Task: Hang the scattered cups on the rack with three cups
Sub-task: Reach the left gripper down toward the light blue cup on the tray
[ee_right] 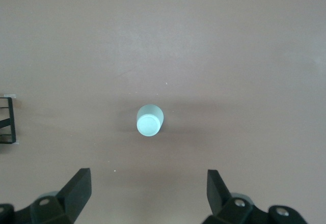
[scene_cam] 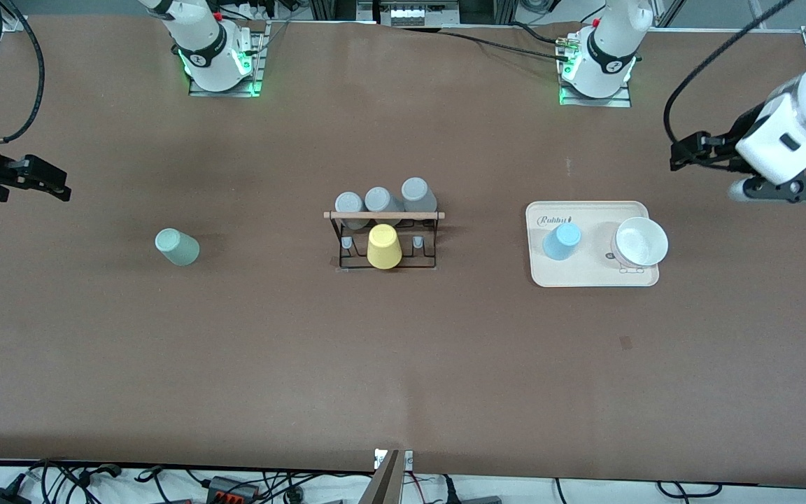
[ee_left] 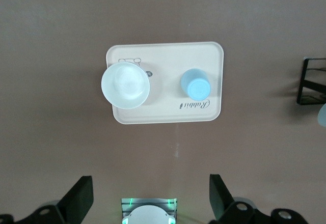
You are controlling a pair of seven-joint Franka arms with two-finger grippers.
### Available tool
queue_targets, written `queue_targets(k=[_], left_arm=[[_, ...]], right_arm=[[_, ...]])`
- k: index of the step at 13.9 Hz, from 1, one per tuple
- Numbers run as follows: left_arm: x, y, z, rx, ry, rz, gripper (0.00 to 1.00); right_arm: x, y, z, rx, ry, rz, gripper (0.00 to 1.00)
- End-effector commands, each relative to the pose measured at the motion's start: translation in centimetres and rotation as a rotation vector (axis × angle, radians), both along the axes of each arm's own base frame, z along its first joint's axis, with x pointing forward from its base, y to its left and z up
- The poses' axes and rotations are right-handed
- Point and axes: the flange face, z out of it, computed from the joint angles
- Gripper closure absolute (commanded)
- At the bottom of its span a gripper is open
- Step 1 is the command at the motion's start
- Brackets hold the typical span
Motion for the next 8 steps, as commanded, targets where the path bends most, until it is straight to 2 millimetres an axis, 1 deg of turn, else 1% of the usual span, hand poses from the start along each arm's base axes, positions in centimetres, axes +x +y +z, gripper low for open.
queue_targets(k=[1, 2, 3, 4, 6, 7, 8], left_arm=[[0.7, -1.7, -5.4, -0.018, 0.075, -0.061, 0.00], [0.9, -3.2, -7.4, -0.020, 0.051, -0.086, 0.00], [0.8, -4.8, -9.0, -0.023, 0.024, -0.110, 0.00], [0.5, -6.0, -10.9, -0.027, 0.001, -0.126, 0.00], [0.2, -6.9, -14.2, -0.034, -0.058, -0.136, 0.00], [-0.2, -7.2, -16.0, -0.037, -0.081, -0.139, 0.00], [-0.9, -7.2, -17.3, -0.036, -0.092, -0.139, 0.00]], right_arm=[[0.0, -0.8, -0.2, 0.029, 0.006, -0.017, 0.00], [0.0, -1.0, -0.1, 0.029, 0.002, -0.020, 0.00], [0.0, -1.0, -0.4, 0.030, 0.007, -0.022, 0.00], [0.0, -1.1, -0.6, 0.031, 0.010, -0.023, 0.00], [-0.1, -1.6, -1.0, 0.031, 0.019, -0.033, 0.00], [-0.3, -1.5, -1.3, 0.032, 0.027, -0.031, 0.00], [-0.3, -1.3, -1.4, 0.032, 0.027, -0.028, 0.00]])
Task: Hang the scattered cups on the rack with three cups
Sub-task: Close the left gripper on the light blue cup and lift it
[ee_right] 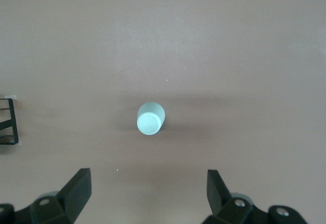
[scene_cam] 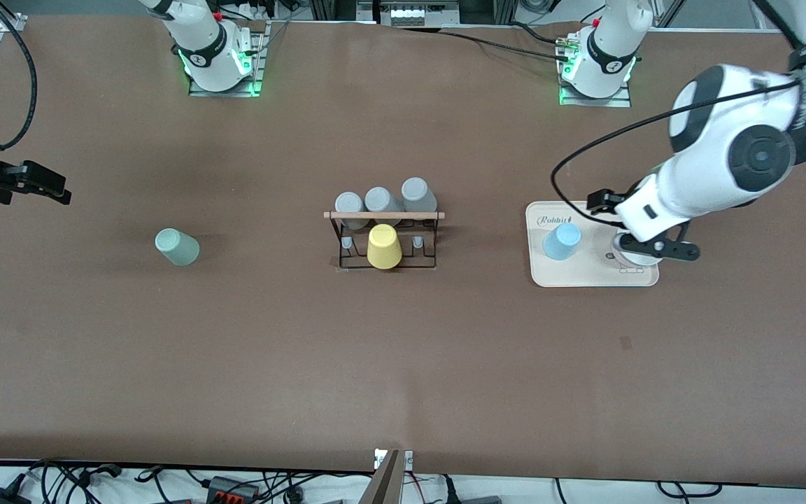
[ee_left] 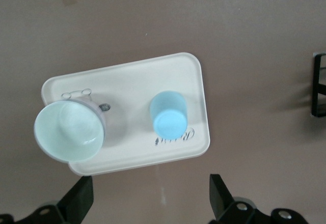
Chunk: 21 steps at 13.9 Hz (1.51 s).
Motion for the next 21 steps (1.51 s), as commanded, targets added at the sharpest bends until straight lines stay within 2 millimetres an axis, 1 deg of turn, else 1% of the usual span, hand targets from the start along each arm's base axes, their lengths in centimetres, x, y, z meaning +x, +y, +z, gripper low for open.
queue_targets(k=[1, 3, 5, 6, 8, 9, 10, 12, 14, 16, 18, 19, 20, 21], left_arm=[[-2.4, 0.3, -3.4, -0.007, -0.051, -0.001, 0.00], [-3.7, -0.8, -6.7, -0.024, -0.127, -0.007, 0.00], [-5.4, -0.8, -10.0, -0.036, -0.188, -0.003, 0.00], [-6.1, -0.6, -11.3, -0.040, -0.209, -0.001, 0.00], [-7.0, -0.5, -13.2, -0.047, -0.229, 0.001, 0.00], [-7.2, -0.5, -13.7, -0.050, -0.242, 0.002, 0.00], [-7.5, -0.4, -14.8, -0.053, -0.240, 0.004, 0.00], [-7.4, -0.5, -16.5, -0.067, -0.265, 0.006, 0.00], [-7.6, -1.2, -17.9, -0.078, -0.280, -0.002, 0.00], [-8.2, -1.2, -19.2, -0.083, -0.283, -0.007, 0.00], [-8.2, -1.1, -19.6, -0.084, -0.282, -0.014, 0.01], [-8.2, -1.0, -19.5, -0.084, -0.285, -0.013, 0.23], [-8.2, -1.1, -19.5, -0.084, -0.283, -0.013, 0.48], [-8.2, -0.9, -19.6, -0.083, -0.282, -0.009, 0.65]], right_arm=[[-0.3, 0.0, -0.2, 0.016, 0.001, 0.001, 0.00], [-0.3, 0.4, -0.2, 0.016, -0.001, 0.007, 0.00], [-0.4, 0.8, -0.3, 0.017, 0.001, 0.013, 0.00], [-0.7, 0.8, -0.4, 0.017, 0.004, 0.013, 0.00], [-1.3, 0.8, -1.0, 0.017, -0.010, 0.003, 0.00], [-1.3, 0.8, -1.1, 0.017, -0.014, 0.002, 0.00], [-1.2, 1.0, -1.0, 0.017, -0.021, 0.005, 0.00], [-1.3, 1.1, -0.9, 0.014, -0.023, 0.010, 0.00], [-1.7, 1.1, -0.9, 0.011, -0.022, 0.011, 0.00], [-1.7, 1.0, -0.9, 0.011, -0.020, 0.006, 0.00], [-1.7, 1.1, -0.9, 0.013, -0.019, 0.006, 0.00], [-1.7, 1.0, -0.8, 0.013, -0.020, 0.003, 0.00], [-1.7, 1.0, -0.9, 0.013, -0.020, 0.003, 0.00], [-1.7, 1.0, -0.9, 0.013, -0.020, 0.003, 0.00]])
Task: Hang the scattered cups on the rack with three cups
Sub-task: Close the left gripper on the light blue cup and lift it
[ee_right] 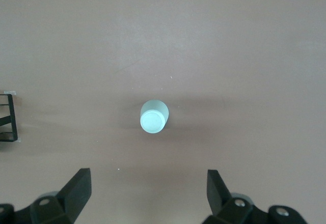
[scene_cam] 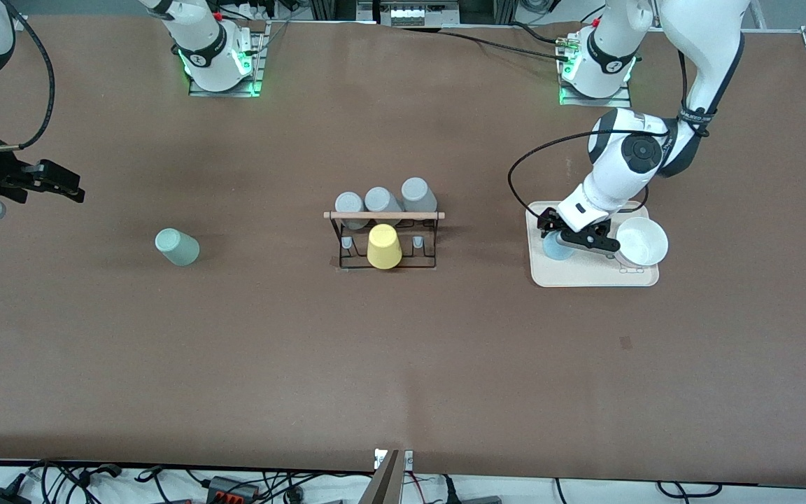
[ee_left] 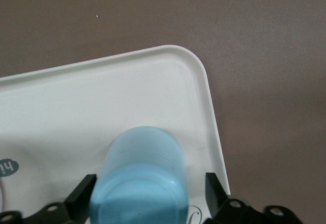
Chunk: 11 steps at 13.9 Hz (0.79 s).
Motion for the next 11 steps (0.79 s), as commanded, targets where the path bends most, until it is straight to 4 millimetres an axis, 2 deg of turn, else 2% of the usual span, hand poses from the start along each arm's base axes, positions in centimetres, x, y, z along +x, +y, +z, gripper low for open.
queue_targets(k=[1, 4, 6, 9, 11], left_arm=[[-0.1, 0.1, 0.4, -0.004, -0.016, -0.006, 0.72], [0.4, 0.1, 1.5, -0.005, -0.034, -0.003, 0.76], [1.8, -0.2, 4.9, -0.004, -0.062, -0.003, 0.75], [6.4, -1.7, 11.4, 0.018, 0.055, -0.018, 0.75], [8.7, -4.6, 15.4, 0.010, 0.082, -0.047, 0.75]], right_arm=[[-0.8, 0.1, 0.4, 0.009, -0.010, -0.013, 0.00], [-0.7, 0.3, 0.2, 0.012, -0.003, -0.008, 0.00], [-0.4, 0.7, 0.1, 0.012, 0.002, 0.002, 0.00], [-0.4, 0.8, -0.1, 0.010, 0.007, 0.017, 0.00], [-0.4, 0.7, -0.1, 0.011, 0.007, 0.014, 0.00]])
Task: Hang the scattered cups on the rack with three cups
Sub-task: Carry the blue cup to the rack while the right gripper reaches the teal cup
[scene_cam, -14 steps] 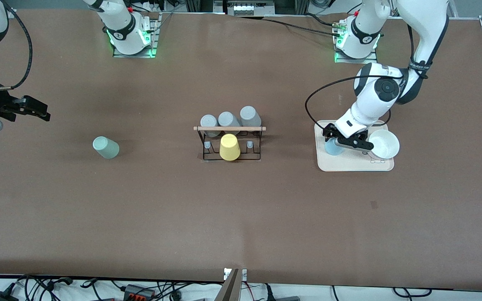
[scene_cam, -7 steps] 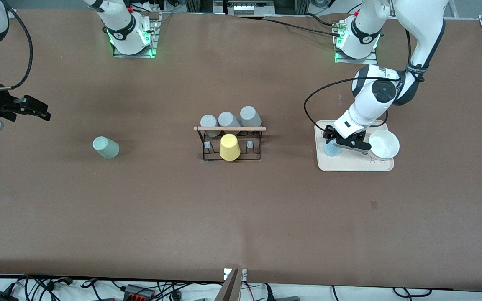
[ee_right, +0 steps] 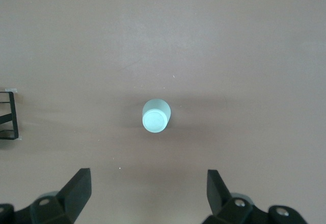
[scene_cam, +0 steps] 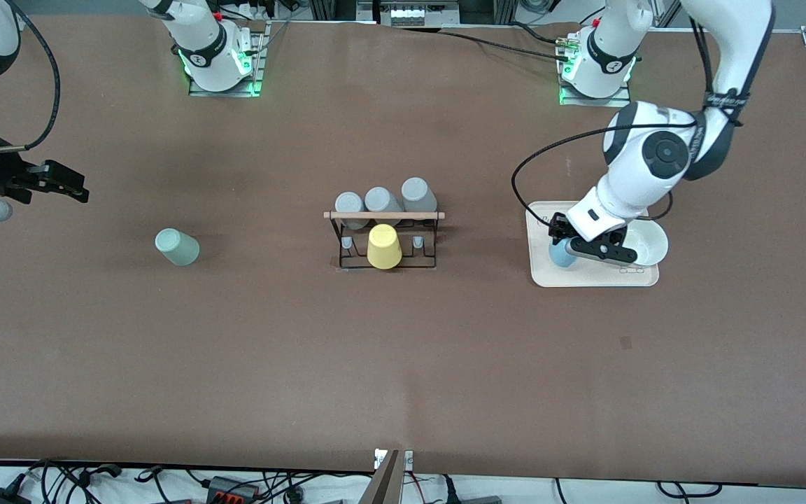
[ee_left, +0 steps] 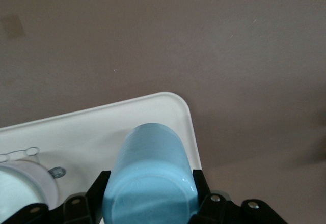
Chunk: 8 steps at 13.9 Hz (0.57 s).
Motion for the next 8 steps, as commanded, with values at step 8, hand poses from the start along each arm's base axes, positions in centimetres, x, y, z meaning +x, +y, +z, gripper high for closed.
queue_targets(k=[8], left_arm=[[2.5, -24.0, 8.8, -0.101, -0.006, 0.208, 0.73]], right_arm=[[0.0, 0.1, -1.3, 0.007, 0.025, -0.008, 0.00]])
